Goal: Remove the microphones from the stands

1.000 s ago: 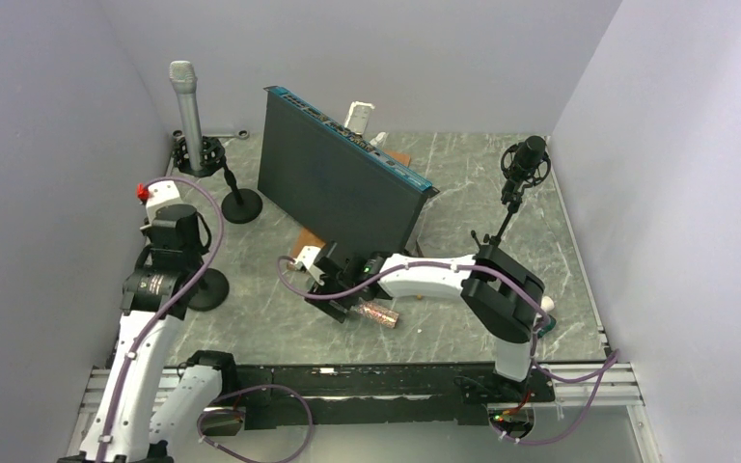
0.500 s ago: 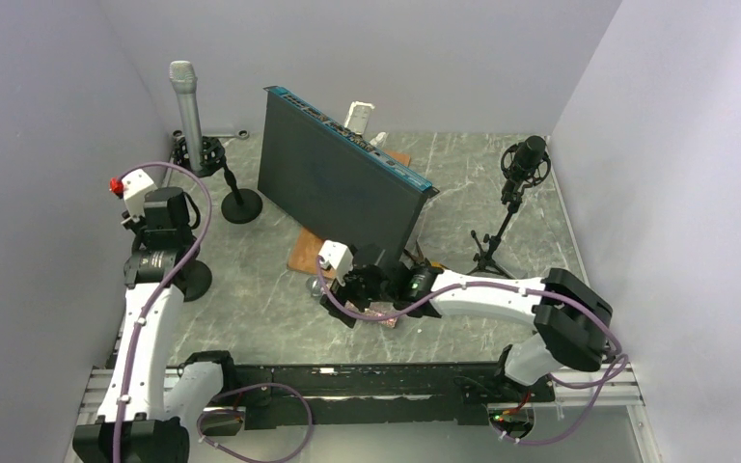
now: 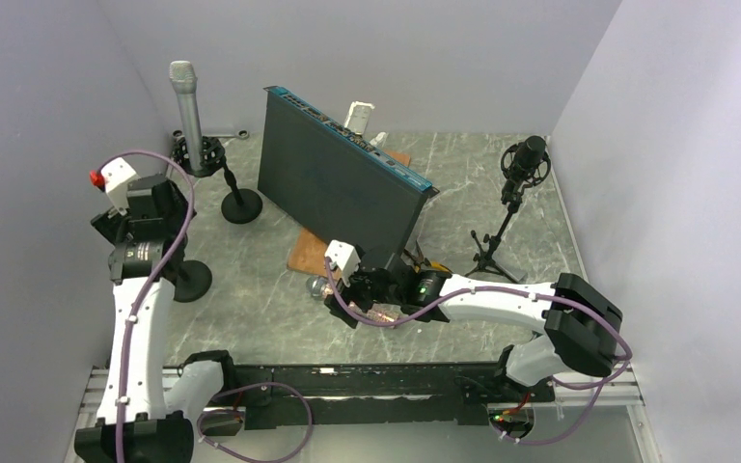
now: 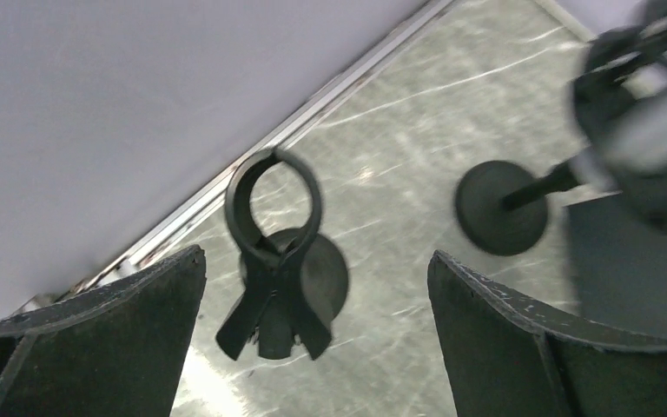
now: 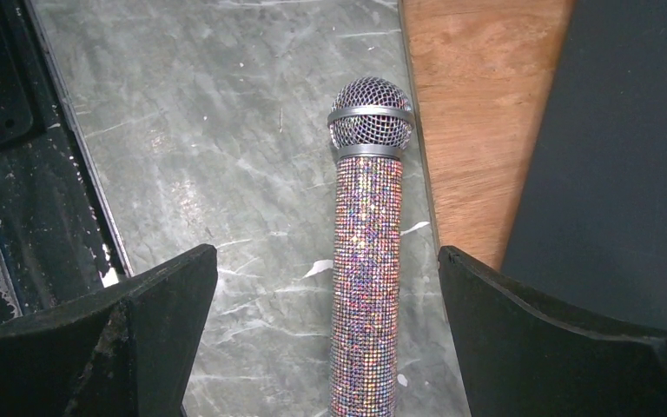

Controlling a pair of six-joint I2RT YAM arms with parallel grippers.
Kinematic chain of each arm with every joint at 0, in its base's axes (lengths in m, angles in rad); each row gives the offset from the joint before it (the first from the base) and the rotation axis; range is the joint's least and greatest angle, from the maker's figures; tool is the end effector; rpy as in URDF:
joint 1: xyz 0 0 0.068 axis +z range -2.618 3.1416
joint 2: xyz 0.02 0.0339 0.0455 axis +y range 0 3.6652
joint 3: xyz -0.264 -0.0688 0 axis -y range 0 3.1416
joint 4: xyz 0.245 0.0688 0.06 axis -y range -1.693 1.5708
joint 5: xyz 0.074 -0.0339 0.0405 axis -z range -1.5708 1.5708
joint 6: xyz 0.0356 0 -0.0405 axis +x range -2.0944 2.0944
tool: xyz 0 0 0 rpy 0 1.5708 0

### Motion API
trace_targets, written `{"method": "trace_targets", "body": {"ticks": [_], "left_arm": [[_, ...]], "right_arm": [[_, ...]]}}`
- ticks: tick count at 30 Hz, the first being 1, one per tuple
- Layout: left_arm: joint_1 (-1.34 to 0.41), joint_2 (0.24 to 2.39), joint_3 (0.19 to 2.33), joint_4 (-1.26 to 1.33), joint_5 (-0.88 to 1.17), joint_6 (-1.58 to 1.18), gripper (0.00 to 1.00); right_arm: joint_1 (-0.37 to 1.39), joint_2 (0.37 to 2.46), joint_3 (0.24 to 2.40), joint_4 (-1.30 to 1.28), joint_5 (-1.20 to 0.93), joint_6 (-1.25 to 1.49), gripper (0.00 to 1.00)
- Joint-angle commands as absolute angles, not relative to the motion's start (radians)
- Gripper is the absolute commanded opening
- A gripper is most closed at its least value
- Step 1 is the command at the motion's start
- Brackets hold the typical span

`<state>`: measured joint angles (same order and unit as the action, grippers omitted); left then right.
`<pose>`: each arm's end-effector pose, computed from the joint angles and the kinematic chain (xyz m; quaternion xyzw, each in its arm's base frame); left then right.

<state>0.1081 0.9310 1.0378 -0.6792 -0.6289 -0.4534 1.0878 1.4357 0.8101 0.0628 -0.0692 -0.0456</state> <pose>0.1827 0.0409 0.3554 -0.3736 0.7612 0.1893 0.4951 0.1422 0.2764 0.2218 -0.4839 0.7294 0.2665 0.4035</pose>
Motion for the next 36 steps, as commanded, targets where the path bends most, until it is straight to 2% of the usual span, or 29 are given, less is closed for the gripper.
{"method": "trace_targets", "body": {"ticks": [1, 5, 7, 10, 18, 25, 30, 34, 36], "left_arm": [[0.113, 0.877, 1.166, -0.617, -0.425, -0.381, 0.99], [0.113, 0.832, 1.167, -0.376, -0.152, -0.288, 1.00], [0.113, 0.838, 1.165, -0.271, -0.087, -0.264, 1.00], [0.113, 0.900, 1.203, -0.191, -0.082, -0.223, 0.99], [0.179, 1.245, 1.463, -0.178, 0.054, -0.176, 0.98], [0.202, 1.398, 1.488, -0.056, 0.206, -0.166, 0.94], [0.202, 1.433, 1.453, -0.038, 0.212, -0.166, 0.84], [0.202, 1.433, 1.429, -0.018, 0.203, -0.168, 0.65], [0.202, 1.428, 1.435, -0.008, 0.220, -0.149, 0.51]], "right_arm": [[1.088, 1.403, 0.813, 0.117, -0.051, -0.033, 1.00], [1.087, 1.407, 0.817, 0.114, -0.049, -0.029, 1.00], [1.087, 1.408, 0.814, 0.115, -0.050, -0.030, 1.00], [1.086, 1.412, 0.814, 0.115, -0.045, -0.030, 1.00], [1.084, 1.421, 0.836, 0.088, -0.062, -0.025, 1.00], [1.079, 1.408, 0.830, 0.091, -0.070, -0.022, 1.00], [1.080, 1.408, 0.827, 0.090, -0.070, -0.020, 1.00], [1.080, 1.409, 0.828, 0.093, -0.077, -0.017, 1.00], [1.079, 1.414, 0.831, 0.091, -0.079, -0.015, 1.00]]}}
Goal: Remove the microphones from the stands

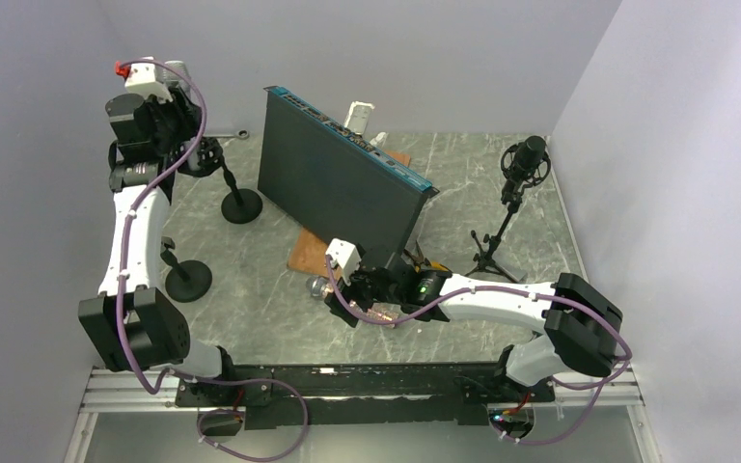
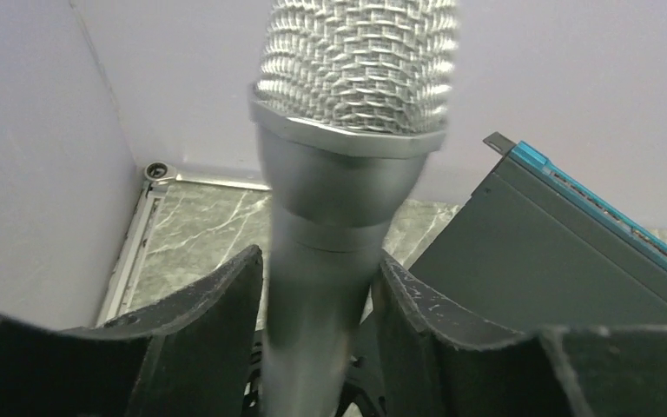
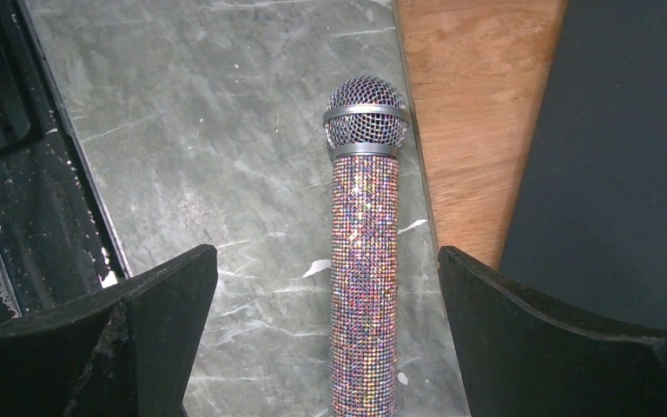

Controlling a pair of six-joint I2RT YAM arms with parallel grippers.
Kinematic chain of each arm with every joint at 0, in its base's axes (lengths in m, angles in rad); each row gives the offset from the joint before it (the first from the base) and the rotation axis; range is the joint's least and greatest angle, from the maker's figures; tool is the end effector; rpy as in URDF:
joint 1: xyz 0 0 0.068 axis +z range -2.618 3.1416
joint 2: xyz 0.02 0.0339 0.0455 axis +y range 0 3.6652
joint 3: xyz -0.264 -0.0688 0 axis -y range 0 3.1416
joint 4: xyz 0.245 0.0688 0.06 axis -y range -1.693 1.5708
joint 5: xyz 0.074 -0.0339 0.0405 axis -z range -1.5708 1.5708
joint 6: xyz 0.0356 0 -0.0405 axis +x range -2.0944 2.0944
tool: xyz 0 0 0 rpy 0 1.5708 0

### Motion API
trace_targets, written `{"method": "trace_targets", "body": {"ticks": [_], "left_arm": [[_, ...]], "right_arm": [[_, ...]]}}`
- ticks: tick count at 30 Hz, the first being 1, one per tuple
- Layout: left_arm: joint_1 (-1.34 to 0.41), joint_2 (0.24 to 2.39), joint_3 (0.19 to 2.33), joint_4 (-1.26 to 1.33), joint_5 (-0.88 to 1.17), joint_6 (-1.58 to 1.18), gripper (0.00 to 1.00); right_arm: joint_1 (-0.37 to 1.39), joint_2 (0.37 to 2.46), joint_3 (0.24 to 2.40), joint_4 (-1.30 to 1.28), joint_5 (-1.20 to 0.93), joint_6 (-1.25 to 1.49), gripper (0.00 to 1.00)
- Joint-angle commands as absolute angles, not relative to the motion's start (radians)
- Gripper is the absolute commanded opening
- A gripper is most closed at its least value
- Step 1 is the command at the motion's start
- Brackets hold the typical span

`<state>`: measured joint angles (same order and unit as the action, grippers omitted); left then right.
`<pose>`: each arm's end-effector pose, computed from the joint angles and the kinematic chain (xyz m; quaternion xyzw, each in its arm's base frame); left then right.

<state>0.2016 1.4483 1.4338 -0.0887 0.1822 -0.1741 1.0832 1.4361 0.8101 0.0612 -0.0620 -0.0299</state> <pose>0.3364 0.0622 0.4207 -0.0783 0.7379 -0.0584 0.6678 0.1436 0.2756 0.2216 -0.4753 0.7357 0.2657 0.4029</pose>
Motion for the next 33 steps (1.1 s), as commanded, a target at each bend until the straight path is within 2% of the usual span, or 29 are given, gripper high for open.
{"method": "trace_targets", "body": {"ticks": [1, 6, 14, 19, 25, 30, 33], "left_arm": [[0.202, 1.425, 1.449, -0.008, 0.233, -0.131, 0.45], [0.201, 1.423, 1.548, -0.042, 0.271, -0.094, 0.27], [0.187, 1.352, 1.629, -0.083, 0.234, -0.031, 0.12], [0.183, 1.191, 1.556, -0.093, 0.220, -0.115, 0.00], [0.179, 0.970, 1.383, -0.213, 0.301, -0.378, 0.00], [0.146, 0.836, 1.194, -0.342, 0.465, -0.471, 0.00], [0.107, 0.770, 1.093, -0.428, 0.483, -0.507, 0.00]], "right_arm": [[1.079, 1.418, 0.833, 0.089, -0.081, -0.017, 1.00], [1.079, 1.440, 0.846, 0.083, -0.097, -0.013, 1.00], [1.078, 1.460, 0.839, 0.102, -0.112, -0.003, 1.00], [1.078, 1.462, 0.817, 0.150, -0.094, -0.001, 1.00], [1.076, 1.406, 0.792, 0.193, -0.041, 0.054, 1.00], [1.073, 1.313, 0.765, 0.197, 0.009, 0.075, 1.00], [1.072, 1.245, 0.723, 0.204, 0.040, 0.088, 1.00]]}}
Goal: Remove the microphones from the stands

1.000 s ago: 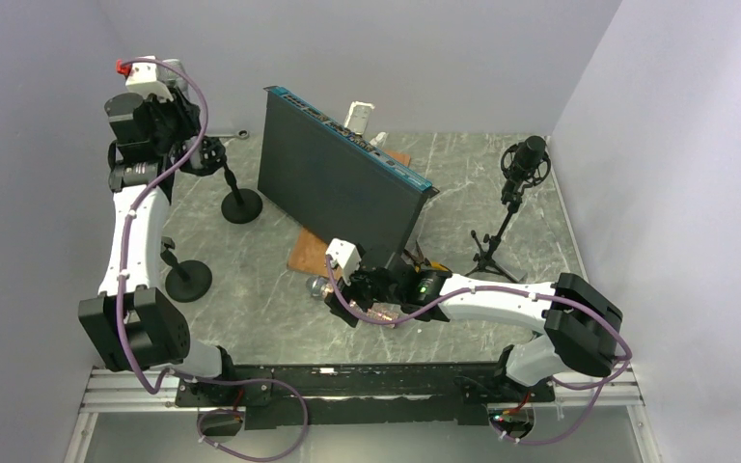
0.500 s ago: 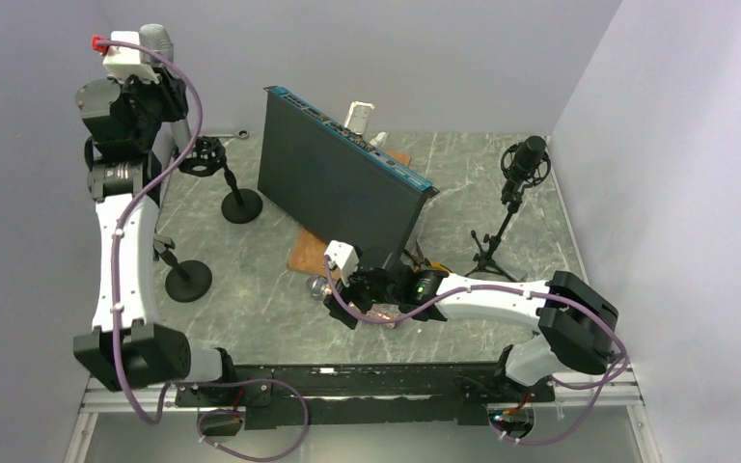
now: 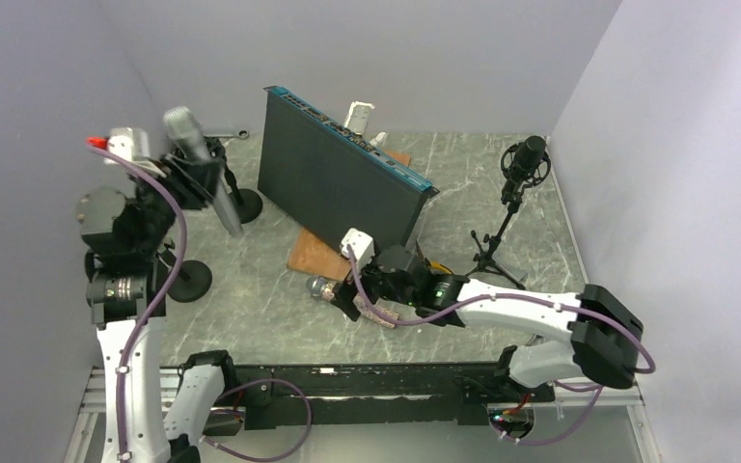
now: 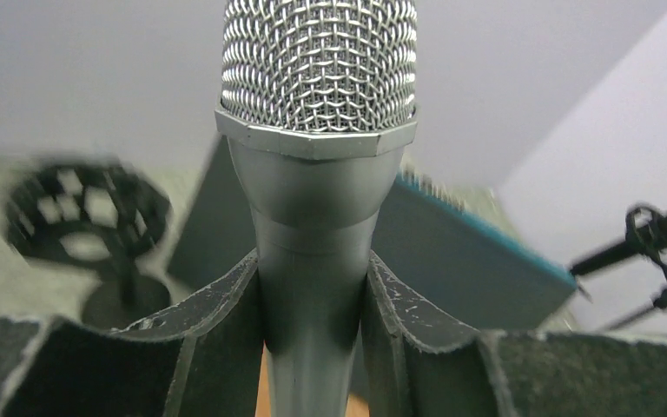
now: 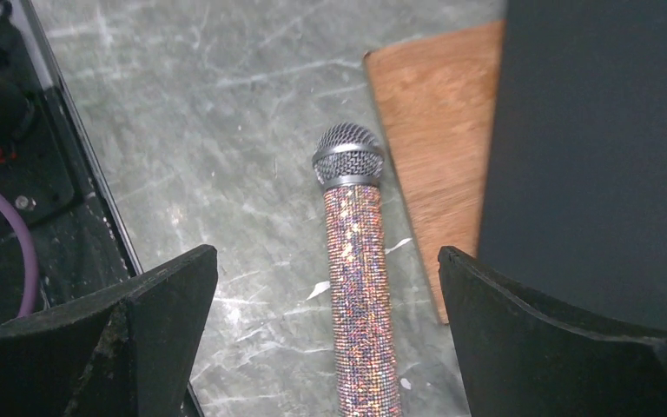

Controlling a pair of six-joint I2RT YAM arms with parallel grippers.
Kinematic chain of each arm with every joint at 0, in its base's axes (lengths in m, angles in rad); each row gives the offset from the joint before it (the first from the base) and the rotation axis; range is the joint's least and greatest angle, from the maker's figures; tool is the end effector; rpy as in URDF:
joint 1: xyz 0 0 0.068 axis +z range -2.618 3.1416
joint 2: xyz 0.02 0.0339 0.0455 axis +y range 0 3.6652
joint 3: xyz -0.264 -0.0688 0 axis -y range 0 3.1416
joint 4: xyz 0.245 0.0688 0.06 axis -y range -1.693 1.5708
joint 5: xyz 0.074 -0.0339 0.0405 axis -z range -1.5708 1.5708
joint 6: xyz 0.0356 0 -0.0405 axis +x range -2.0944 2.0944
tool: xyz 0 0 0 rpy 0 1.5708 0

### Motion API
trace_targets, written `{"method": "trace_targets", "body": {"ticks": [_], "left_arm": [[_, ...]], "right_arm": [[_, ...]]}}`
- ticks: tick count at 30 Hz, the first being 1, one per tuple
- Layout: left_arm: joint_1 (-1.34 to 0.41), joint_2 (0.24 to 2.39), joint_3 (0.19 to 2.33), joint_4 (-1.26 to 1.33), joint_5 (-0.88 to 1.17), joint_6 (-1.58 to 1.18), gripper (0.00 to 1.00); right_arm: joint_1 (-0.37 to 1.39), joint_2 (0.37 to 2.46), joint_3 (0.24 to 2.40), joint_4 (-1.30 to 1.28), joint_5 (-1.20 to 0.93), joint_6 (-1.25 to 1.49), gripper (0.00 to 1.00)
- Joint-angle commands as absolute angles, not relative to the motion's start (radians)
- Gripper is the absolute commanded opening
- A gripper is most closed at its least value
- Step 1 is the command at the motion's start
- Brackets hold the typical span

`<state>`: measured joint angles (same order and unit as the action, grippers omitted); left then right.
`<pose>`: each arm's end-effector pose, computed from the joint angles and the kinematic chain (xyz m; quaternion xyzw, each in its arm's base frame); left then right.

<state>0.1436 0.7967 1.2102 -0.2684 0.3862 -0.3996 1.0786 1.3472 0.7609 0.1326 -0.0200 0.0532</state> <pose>0.1420 0.0070 0.4711 -0.0323 0.6573 -0.2192 0.7203 0.1398 0.2623 0.2373 -0.4206 0.7364 0.2913 0.4428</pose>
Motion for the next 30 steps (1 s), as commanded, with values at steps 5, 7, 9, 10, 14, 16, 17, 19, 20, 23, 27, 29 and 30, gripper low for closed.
{"method": "trace_targets", "body": {"ticks": [5, 7, 9, 10, 14, 16, 17, 19, 20, 23, 27, 29, 30], "left_arm": [[-0.088, 0.615, 0.841, -0.360, 0.427, -0.664, 0.00], [-0.211, 0.565, 0.742, -0.311, 0.350, -0.742, 0.00], [-0.339, 0.532, 0.668, -0.273, 0.245, -0.804, 0.00], [-0.401, 0.520, 0.643, -0.259, 0.187, -0.819, 0.00], [-0.573, 0.501, 0.604, -0.262, 0.009, -0.850, 0.00], [-0.623, 0.499, 0.572, -0.196, 0.003, -0.848, 0.00], [-0.640, 0.496, 0.554, -0.146, 0.003, -0.842, 0.00], [-0.664, 0.491, 0.507, -0.027, 0.024, -0.826, 0.00], [-0.671, 0.485, 0.475, 0.048, 0.045, -0.819, 0.00], [-0.686, 0.459, 0.378, 0.264, 0.104, -0.835, 0.00], [-0.696, 0.403, 0.260, 0.520, 0.134, -0.868, 0.00], [-0.699, 0.379, 0.232, 0.548, 0.131, -0.867, 0.00], [-0.700, 0.369, 0.223, 0.552, 0.130, -0.866, 0.00]], "right_arm": [[1.070, 1.088, 0.549, 0.319, 0.064, 0.086, 1.00], [1.069, 1.013, 0.482, 0.364, 0.071, 0.070, 1.00], [1.068, 0.946, 0.419, 0.414, 0.102, 0.059, 1.00], [1.069, 0.921, 0.396, 0.437, 0.121, 0.057, 1.00], [1.060, 0.905, 0.451, 0.343, 0.152, 0.071, 1.00], [1.060, 0.939, 0.544, 0.228, 0.137, 0.121, 1.00], [1.060, 0.960, 0.589, 0.181, 0.115, 0.158, 1.00], [1.060, 1.004, 0.670, 0.118, 0.035, 0.246, 1.00], [1.060, 1.033, 0.699, 0.108, -0.030, 0.291, 1.00], [1.062, 1.101, 0.754, 0.148, -0.224, 0.428, 1.00], [1.068, 1.183, 0.772, 0.254, -0.363, 0.632, 1.00], [1.071, 1.220, 0.765, 0.342, -0.421, 0.732, 1.00], [1.074, 1.237, 0.763, 0.367, -0.439, 0.755, 1.00]]}}
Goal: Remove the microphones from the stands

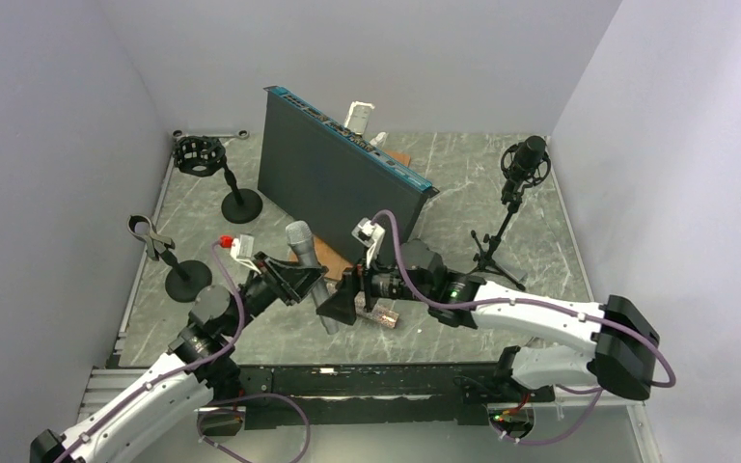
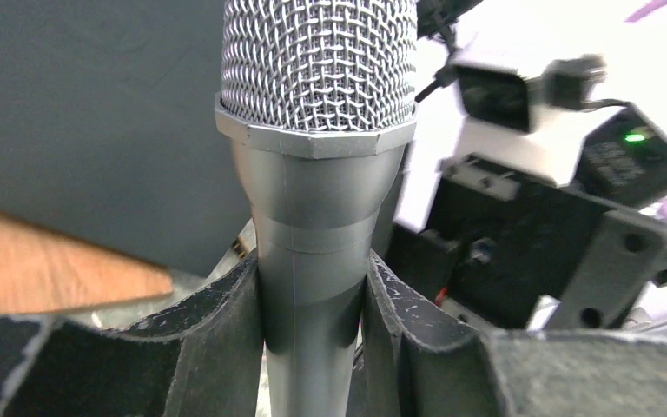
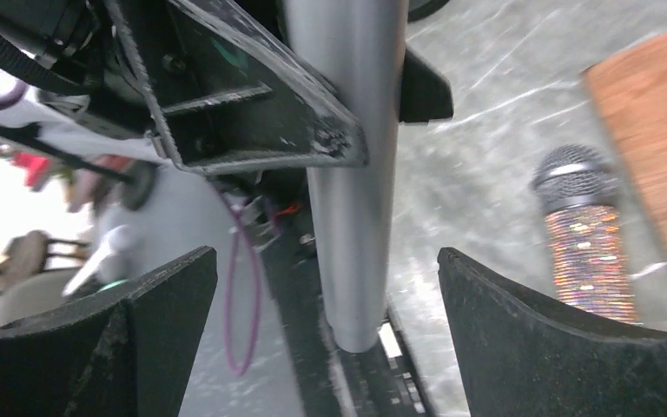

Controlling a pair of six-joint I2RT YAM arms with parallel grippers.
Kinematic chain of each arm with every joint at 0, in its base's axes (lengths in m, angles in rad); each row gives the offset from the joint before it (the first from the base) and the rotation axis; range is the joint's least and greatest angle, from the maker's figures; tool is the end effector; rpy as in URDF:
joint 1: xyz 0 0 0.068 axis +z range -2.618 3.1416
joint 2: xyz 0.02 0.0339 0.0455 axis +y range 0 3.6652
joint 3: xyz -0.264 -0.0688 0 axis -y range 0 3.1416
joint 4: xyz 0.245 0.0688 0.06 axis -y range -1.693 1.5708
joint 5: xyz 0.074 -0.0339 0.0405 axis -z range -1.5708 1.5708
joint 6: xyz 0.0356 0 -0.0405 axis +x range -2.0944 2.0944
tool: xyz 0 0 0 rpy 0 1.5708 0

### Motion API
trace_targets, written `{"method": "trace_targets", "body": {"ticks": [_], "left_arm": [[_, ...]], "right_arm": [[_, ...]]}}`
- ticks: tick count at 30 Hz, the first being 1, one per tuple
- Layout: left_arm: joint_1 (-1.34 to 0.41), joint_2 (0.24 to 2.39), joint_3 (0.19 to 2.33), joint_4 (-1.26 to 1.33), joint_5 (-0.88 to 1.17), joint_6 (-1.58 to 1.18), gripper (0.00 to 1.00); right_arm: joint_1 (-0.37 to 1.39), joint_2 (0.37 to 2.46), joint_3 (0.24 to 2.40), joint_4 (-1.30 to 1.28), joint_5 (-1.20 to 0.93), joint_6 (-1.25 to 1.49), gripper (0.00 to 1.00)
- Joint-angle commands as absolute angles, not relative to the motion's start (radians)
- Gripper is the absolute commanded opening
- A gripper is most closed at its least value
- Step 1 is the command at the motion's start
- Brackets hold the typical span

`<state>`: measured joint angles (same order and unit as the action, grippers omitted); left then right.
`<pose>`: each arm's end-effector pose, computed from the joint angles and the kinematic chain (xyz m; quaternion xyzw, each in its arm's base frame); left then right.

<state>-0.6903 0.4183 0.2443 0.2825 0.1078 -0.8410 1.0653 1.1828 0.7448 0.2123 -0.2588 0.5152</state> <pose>0.1049 -0.0916 0.2493 -0.0102 0.6679 -0.5411 0.5110 0.1243 0.2434 0.2840 -0.2880 0.7247 0.5100 0.3630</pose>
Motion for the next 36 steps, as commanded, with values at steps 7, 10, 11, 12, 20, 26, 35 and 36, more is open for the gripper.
{"method": "trace_targets", "body": {"ticks": [7, 10, 11, 12, 20, 26, 35, 36], "left_arm": [[-0.702, 0.331, 0.197, 0.547, 0.143, -0.879, 0.00], [-0.701, 0.311, 0.184, 0.543, 0.127, -0.913, 0.00], [-0.702, 0.304, 0.185, 0.525, 0.118, -0.924, 0.00], [-0.702, 0.295, 0.184, 0.511, 0.112, -0.934, 0.00], [-0.702, 0.249, 0.270, 0.265, 0.077, -0.940, 0.00], [-0.701, 0.235, 0.260, 0.291, 0.087, -1.017, 0.00], [-0.701, 0.219, 0.313, 0.134, 0.089, -1.028, 0.06], [-0.702, 0.219, 0.329, 0.092, 0.078, -1.021, 0.23]], "right_arm": [[1.091, 1.320, 0.779, 0.422, -0.448, 0.806, 0.90], [1.091, 1.322, 0.782, 0.407, -0.407, 0.776, 0.80], [1.091, 1.319, 0.781, 0.395, -0.387, 0.763, 0.79], [1.092, 1.313, 0.779, 0.388, -0.369, 0.752, 0.78], [1.094, 1.291, 0.778, 0.428, -0.330, 0.685, 0.57], [1.124, 1.327, 0.818, 0.517, -0.390, 0.645, 0.42], [1.134, 1.312, 0.792, 0.533, -0.339, 0.633, 0.00], [1.134, 1.307, 0.795, 0.509, -0.327, 0.622, 0.00]]}}
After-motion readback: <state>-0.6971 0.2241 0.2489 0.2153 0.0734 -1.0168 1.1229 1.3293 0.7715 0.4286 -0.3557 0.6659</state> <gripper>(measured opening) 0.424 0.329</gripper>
